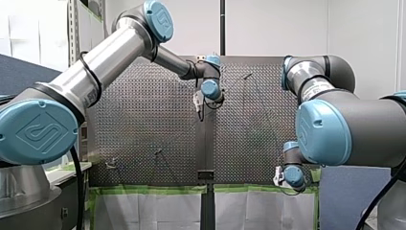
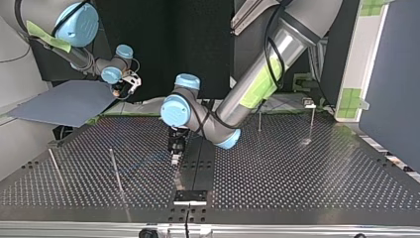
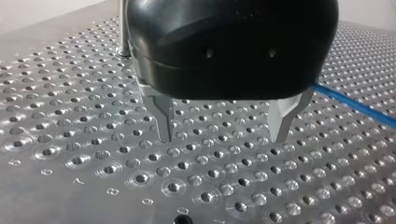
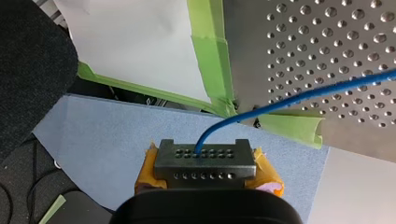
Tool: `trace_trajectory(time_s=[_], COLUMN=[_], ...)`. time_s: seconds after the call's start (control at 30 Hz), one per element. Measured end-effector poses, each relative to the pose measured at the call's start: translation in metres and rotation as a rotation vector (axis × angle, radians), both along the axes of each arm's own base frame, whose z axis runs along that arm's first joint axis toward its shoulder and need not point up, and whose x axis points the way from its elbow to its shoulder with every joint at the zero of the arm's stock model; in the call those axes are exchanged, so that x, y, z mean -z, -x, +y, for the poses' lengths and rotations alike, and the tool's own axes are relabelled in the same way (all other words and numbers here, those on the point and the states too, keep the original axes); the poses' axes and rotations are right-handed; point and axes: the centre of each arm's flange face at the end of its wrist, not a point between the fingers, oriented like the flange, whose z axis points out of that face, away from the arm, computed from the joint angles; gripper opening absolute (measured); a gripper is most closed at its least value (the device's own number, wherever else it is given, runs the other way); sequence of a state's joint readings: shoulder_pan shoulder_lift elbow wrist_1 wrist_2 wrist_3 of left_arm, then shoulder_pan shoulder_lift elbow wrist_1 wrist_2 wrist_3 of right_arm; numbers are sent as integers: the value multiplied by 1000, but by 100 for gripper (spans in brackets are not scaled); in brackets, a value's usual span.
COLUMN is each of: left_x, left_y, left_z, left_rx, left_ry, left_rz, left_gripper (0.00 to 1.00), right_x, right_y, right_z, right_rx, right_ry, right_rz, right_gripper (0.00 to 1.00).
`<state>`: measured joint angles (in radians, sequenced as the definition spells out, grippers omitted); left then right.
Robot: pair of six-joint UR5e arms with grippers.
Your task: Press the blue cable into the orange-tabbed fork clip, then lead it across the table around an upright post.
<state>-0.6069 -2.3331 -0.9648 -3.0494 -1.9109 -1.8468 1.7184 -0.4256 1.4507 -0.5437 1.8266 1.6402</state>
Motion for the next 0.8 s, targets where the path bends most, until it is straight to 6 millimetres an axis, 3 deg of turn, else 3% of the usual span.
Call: trace_trajectory(time_s=[0.53, 0.8], left_x=[0, -4], left_y=[12, 15], left_z=[11, 13], left_rx=[-116, -93], left_ry=[67, 104], left_rz=[114, 177], left_gripper=[100, 100], right_x=[-1, -1], right_y=[-2, -4], right_z=[0, 1], right_rx=[-6, -12], right_ry=[-2, -3], right_rz=[6, 7], right_gripper=[0, 0])
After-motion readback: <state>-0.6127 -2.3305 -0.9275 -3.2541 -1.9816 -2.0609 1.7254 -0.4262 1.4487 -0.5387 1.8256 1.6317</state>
